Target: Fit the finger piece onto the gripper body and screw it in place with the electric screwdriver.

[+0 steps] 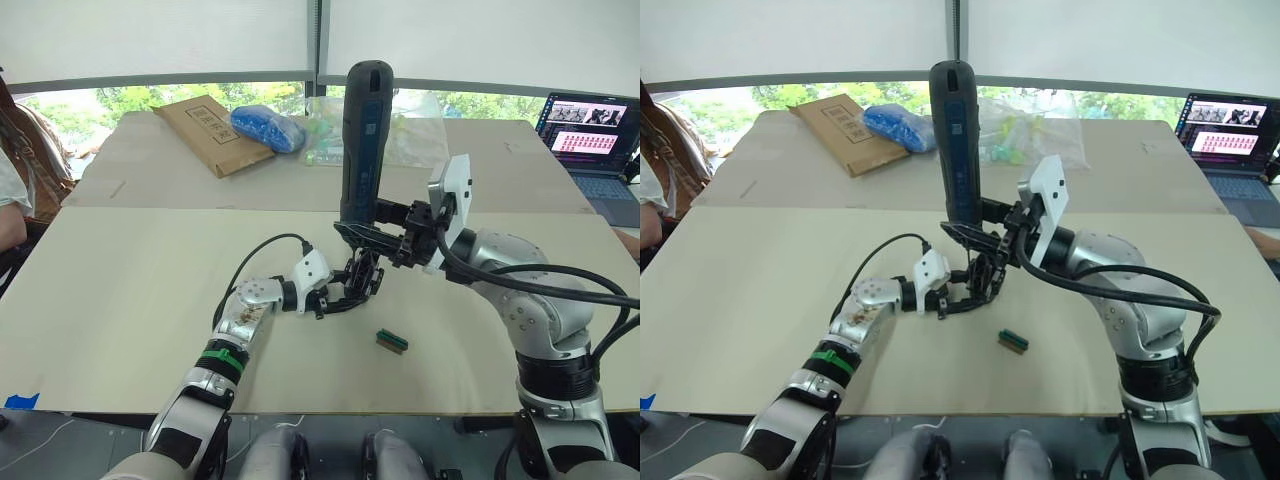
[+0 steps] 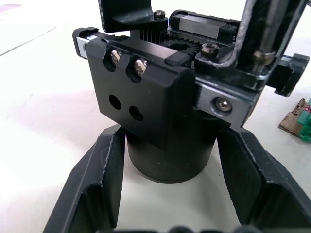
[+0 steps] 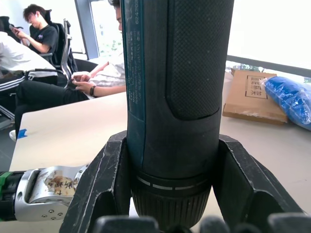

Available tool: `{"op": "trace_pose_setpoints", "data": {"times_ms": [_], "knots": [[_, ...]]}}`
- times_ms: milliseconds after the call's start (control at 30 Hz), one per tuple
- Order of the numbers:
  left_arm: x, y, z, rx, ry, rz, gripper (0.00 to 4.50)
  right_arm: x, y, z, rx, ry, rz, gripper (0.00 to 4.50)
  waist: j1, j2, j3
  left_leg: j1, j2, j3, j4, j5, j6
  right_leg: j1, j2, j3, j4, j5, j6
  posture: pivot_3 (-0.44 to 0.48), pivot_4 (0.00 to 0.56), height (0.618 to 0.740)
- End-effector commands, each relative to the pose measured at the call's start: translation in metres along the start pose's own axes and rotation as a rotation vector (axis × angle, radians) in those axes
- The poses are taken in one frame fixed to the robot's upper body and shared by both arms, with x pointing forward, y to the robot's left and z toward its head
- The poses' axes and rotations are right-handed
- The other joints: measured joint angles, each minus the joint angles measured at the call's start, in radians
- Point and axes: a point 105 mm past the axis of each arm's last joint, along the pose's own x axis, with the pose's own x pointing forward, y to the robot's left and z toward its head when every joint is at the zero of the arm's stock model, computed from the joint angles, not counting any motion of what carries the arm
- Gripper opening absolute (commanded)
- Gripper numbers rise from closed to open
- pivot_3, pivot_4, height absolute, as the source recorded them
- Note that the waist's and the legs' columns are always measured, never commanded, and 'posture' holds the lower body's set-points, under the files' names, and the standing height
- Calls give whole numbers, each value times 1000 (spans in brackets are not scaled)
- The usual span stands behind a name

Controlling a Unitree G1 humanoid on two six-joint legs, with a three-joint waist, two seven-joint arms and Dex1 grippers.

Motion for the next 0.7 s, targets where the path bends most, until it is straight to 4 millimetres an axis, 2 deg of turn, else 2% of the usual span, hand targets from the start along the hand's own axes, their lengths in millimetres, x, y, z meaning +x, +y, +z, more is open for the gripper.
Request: {"op": "trace_pose_setpoints", "data": {"times_ms": [33, 433, 567, 700], "knots": [[3, 3, 13, 50, -26, -5, 2301, 0, 4, 17, -73, -60, 21, 1929, 0, 0, 0, 0, 0, 0, 0, 0, 0, 0, 0, 0, 0, 0, 0, 0, 150, 732], [4, 4, 13, 47, -27, -4, 2301, -12, 15, 0, -144, -83, 40, 1929, 0, 0, 0, 1, 0, 0, 0, 0, 0, 1, 0, 0, 0, 0, 0, 0, 150, 732], [4, 5, 14, 49, -26, -5, 2301, -15, 13, -15, -113, -25, 45, 1929, 0, 0, 0, 1, 0, 0, 0, 0, 0, 1, 0, 0, 0, 0, 0, 0, 150, 732], [5, 6, 15, 52, -27, -6, 2301, -15, 7, -20, -96, 9, 42, 1929, 1, 0, 0, 2, 0, 0, 1, 0, 0, 2, 0, 0, 0, 0, 0, 0, 150, 732]]}}
